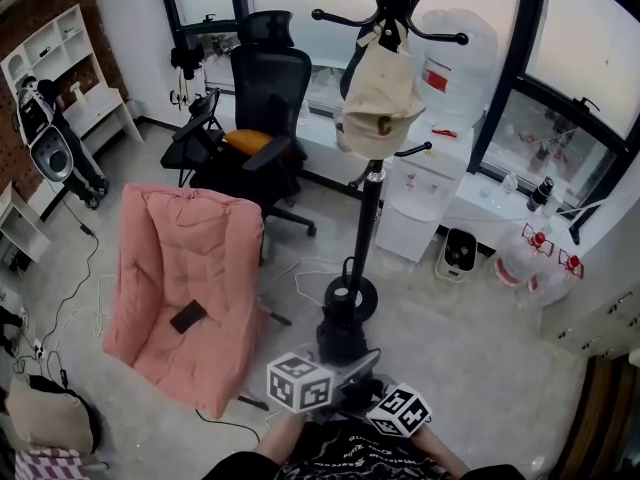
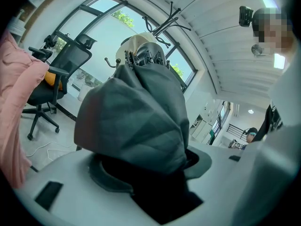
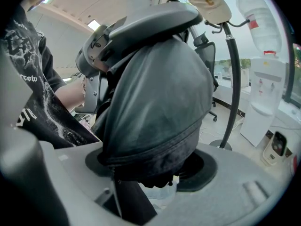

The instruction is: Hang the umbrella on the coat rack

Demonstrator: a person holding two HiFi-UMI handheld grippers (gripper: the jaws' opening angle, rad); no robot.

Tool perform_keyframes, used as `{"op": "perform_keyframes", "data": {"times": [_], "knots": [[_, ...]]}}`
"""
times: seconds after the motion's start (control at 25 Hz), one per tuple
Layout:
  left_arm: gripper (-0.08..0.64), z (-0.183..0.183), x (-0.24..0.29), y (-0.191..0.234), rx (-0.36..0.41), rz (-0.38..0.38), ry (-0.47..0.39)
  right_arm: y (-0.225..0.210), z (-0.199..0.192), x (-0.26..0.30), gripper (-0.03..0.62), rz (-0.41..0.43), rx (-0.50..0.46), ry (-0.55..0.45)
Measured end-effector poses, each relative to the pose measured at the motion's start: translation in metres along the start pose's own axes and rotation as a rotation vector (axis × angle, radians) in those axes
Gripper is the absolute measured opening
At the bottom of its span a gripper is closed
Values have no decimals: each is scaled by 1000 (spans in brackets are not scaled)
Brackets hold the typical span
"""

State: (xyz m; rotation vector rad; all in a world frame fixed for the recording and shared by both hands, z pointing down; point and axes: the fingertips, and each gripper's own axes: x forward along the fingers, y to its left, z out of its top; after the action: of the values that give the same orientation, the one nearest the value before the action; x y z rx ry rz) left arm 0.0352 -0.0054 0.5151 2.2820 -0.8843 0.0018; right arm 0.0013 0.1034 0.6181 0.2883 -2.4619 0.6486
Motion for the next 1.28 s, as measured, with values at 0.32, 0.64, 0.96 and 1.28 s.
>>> {"op": "perform_keyframes", "data": {"times": [0.32,0.64,0.96,1.28], "knots": [[278,31,4,30,18,-53,20,-24,35,23,325,-54,23,-17],[278,51,11,52,70,-133,107,-45,65,48,325,-127,85,-54],[278,65,12,65,78,-188,110,-59,79,58,325,-182,95,-52],[278,81,18,69,94,-213,94,-72,94,56,325,-212,83,-68]]}}
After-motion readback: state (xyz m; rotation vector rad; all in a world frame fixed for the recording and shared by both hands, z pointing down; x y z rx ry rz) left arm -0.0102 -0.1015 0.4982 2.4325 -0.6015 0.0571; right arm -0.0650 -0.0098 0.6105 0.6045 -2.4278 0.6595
